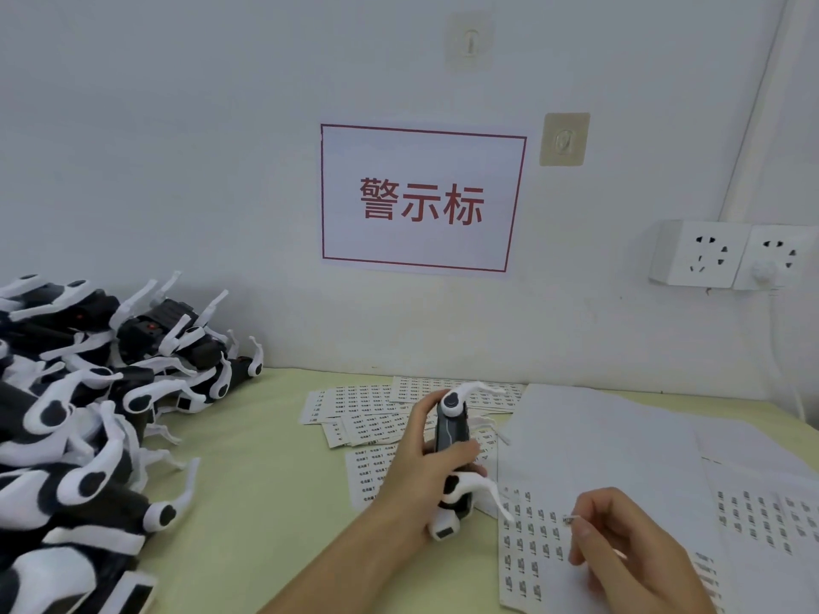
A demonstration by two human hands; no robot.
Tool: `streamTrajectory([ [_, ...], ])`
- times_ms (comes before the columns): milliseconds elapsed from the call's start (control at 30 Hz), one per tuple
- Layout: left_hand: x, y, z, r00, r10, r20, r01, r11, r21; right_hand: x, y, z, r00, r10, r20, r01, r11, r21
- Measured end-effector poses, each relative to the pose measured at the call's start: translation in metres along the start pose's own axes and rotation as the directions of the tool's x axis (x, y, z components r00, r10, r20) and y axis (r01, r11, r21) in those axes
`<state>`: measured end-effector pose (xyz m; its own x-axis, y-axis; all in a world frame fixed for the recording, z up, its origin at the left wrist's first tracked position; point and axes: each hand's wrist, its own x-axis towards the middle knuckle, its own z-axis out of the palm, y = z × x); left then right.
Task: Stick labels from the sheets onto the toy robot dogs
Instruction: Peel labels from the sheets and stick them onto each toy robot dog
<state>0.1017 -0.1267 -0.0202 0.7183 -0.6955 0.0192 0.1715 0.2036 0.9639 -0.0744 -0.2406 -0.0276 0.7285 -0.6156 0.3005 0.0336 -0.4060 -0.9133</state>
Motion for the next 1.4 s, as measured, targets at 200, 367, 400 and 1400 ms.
streamTrajectory([
  [200, 0.002, -0.004, -0.008, 1.0, -0.019, -0.008, 0.018, 0.992, -0.129, -0.002, -0.002, -0.001, 1.0, -0.01, -0.03, 0.009, 0.999, -0.034],
  [367, 0.001, -0.002, -0.007, 0.998, -0.022, -0.055, 0.014, 0.992, -0.129, -0.009, -0.023, 0.002, 0.905, -0.409, -0.113, 0.36, 0.881, -0.308],
  [400, 0.001, -0.002, -0.007, 0.998, -0.018, -0.052, 0.011, 0.992, -0.128, -0.009, -0.035, 0.003, 0.876, -0.474, -0.093, 0.415, 0.837, -0.355],
  [1400, -0.001, -0.002, -0.004, 0.993, 0.117, 0.033, -0.114, 0.991, -0.076, 0.126, -0.067, 0.041, 0.864, -0.072, 0.499, 0.355, 0.79, -0.499],
])
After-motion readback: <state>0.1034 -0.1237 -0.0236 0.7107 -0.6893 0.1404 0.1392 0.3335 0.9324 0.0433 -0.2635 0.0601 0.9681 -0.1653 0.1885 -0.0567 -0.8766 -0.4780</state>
